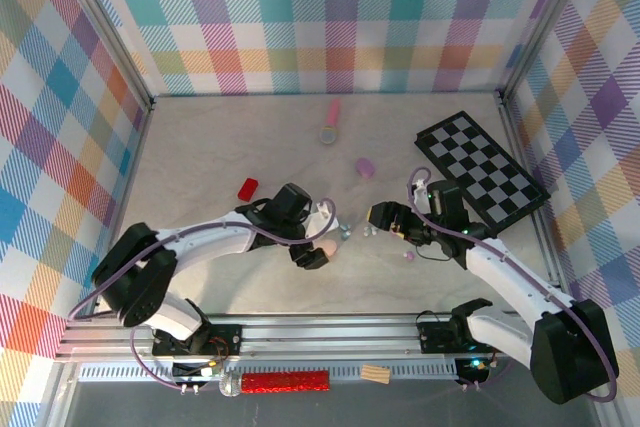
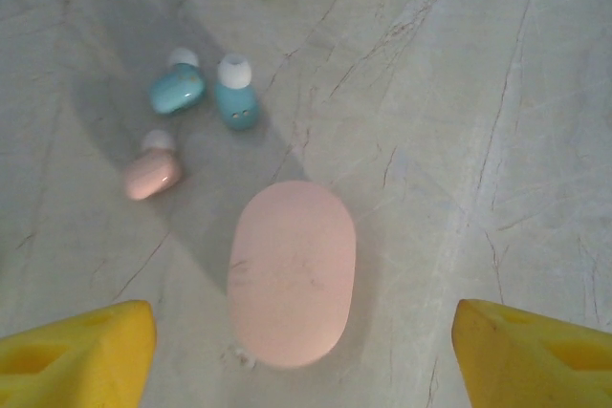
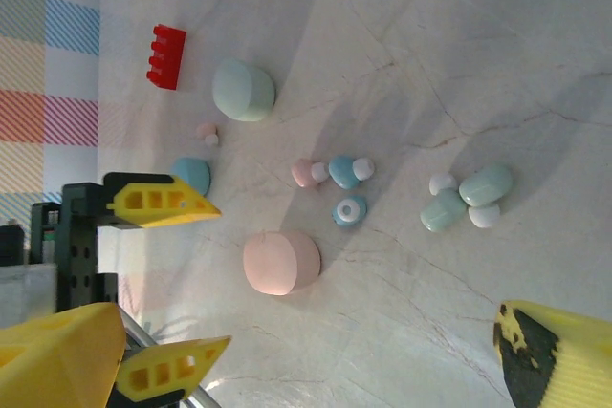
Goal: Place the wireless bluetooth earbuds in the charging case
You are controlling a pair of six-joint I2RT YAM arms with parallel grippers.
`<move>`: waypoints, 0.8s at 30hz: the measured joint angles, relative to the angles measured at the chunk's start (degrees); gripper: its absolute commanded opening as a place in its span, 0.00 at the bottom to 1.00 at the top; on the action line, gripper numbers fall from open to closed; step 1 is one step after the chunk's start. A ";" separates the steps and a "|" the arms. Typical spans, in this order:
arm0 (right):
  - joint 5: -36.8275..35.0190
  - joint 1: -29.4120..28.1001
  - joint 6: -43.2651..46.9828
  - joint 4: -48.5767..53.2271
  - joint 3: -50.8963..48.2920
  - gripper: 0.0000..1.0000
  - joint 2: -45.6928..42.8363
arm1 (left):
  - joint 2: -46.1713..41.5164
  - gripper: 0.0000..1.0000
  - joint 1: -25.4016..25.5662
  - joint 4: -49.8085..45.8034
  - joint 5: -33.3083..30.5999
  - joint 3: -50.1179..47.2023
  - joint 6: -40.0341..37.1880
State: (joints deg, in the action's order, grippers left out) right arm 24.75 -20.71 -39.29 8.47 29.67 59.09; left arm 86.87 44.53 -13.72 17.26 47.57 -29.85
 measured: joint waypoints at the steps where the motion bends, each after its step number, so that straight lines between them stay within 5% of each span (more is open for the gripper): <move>1: 0.00 0.00 -0.42 0.04 -0.07 0.99 0.00 | 1.01 0.75 0.37 -0.09 -0.17 0.61 -0.13; 22: -0.68 0.00 -0.81 1.03 -2.23 0.99 -3.63 | 13.42 0.63 3.82 -11.45 -9.31 10.75 -6.01; 24: -0.90 0.00 -0.81 1.33 -2.25 0.99 -3.78 | 13.68 0.56 3.82 -11.78 -9.92 10.78 -6.51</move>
State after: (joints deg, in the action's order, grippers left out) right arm 23.86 -20.71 -40.10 9.80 27.42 55.31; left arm 100.55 48.36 -25.50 7.33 58.35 -36.36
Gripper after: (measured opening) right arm 0.988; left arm 0.603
